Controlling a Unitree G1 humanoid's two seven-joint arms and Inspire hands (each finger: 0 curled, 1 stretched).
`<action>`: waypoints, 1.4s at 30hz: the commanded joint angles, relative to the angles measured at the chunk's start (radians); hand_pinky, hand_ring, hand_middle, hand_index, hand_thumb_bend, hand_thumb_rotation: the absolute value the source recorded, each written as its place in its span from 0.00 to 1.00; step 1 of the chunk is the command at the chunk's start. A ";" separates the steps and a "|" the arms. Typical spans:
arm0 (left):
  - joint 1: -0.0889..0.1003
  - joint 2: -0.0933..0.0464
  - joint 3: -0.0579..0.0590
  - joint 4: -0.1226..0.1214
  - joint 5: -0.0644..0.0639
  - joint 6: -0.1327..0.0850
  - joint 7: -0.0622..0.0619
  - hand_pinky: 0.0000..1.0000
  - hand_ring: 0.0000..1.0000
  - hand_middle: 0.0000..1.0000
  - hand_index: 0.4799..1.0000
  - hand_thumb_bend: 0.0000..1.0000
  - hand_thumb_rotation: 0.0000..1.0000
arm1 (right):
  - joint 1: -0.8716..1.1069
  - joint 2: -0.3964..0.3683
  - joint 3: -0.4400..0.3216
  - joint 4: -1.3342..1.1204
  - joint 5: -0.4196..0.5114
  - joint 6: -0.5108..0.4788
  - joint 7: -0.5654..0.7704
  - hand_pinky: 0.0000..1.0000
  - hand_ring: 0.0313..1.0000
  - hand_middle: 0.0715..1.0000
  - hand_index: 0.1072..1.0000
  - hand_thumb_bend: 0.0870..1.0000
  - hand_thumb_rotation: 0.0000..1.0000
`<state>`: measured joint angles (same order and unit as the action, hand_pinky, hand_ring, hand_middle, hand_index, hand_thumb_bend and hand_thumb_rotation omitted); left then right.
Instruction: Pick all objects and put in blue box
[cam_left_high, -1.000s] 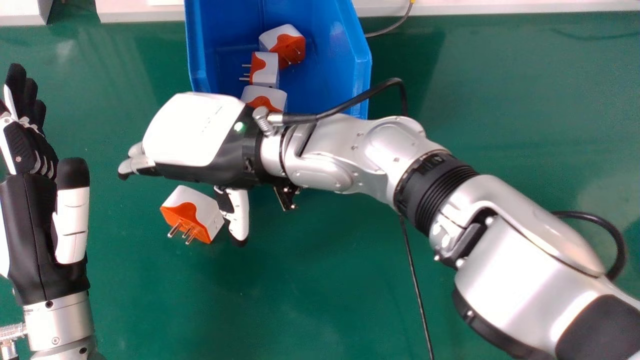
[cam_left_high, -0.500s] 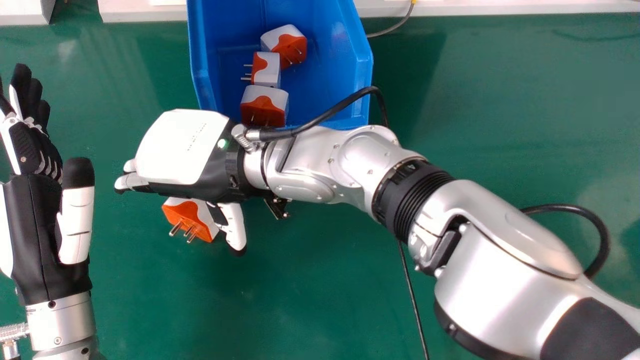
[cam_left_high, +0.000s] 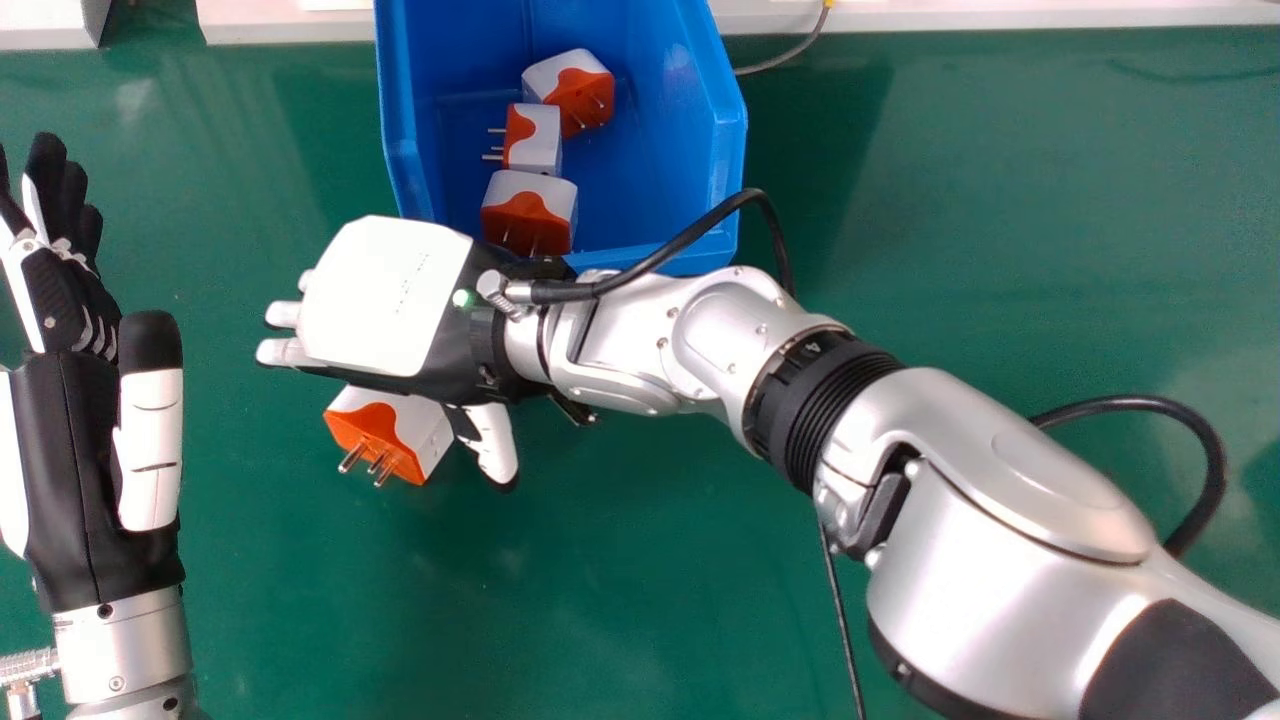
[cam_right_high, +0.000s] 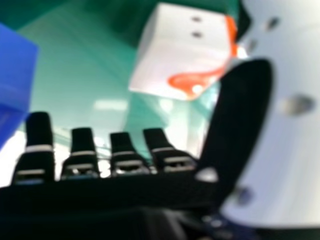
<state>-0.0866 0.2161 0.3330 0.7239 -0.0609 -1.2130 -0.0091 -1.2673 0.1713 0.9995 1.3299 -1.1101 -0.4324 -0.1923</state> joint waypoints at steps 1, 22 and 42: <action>-0.001 0.009 -0.002 -0.027 -0.011 -0.025 -0.002 1.00 1.00 1.00 0.96 0.66 0.95 | 0.000 0.038 0.005 0.002 0.000 0.019 -0.017 0.78 0.93 0.97 0.93 1.00 0.31; -0.027 0.005 -0.001 0.015 -0.006 -0.049 0.001 1.00 1.00 1.00 0.95 0.62 0.97 | 0.046 0.078 -0.010 0.016 0.028 0.008 -0.038 0.82 0.96 0.99 0.95 1.00 0.29; -0.033 0.003 -0.005 0.031 -0.019 -0.062 -0.005 1.00 1.00 1.00 0.94 0.56 0.98 | 0.055 0.077 -0.010 0.019 0.029 -0.016 -0.127 0.76 0.91 0.95 0.91 1.00 0.26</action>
<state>-0.1151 0.2155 0.3282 0.7619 -0.0790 -1.2521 -0.0134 -1.2067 0.1727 0.9994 1.3549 -1.0988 -0.4391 -0.2961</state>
